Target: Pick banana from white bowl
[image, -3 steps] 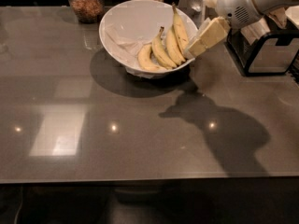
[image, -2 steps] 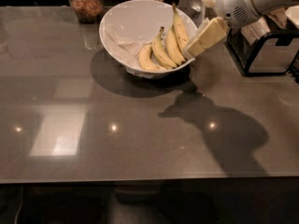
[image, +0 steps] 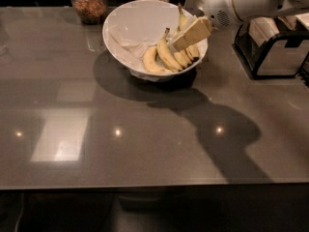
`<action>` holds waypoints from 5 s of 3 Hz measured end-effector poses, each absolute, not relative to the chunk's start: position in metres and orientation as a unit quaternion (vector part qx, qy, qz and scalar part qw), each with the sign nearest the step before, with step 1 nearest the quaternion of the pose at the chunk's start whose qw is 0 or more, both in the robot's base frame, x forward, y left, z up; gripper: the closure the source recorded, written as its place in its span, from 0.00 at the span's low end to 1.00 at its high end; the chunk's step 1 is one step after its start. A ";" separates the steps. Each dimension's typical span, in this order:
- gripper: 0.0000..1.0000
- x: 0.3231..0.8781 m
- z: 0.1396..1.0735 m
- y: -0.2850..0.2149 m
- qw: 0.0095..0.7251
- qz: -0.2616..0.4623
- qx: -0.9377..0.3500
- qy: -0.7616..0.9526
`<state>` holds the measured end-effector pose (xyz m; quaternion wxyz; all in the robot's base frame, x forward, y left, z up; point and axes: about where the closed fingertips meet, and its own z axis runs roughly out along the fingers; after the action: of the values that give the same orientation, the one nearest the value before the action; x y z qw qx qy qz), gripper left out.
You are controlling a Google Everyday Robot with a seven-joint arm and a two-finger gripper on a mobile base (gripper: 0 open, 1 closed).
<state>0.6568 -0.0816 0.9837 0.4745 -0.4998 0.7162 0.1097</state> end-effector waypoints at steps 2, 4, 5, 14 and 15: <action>0.27 0.701 0.976 -0.072 0.514 0.095 -0.431 0.736; 0.33 0.723 0.958 -0.093 0.514 0.065 -0.392 0.760; 0.36 0.736 0.950 -0.103 0.513 0.057 -0.377 0.769; 1.00 0.779 0.915 -0.115 0.495 0.055 -0.343 0.796; 1.00 0.768 0.934 -0.108 0.522 0.058 -0.357 0.773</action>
Offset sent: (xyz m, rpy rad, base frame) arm 0.0646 0.0031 -0.0129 0.0993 -0.0532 -0.2350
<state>0.7680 -0.1075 0.9337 0.5216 -0.3569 0.7727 0.0580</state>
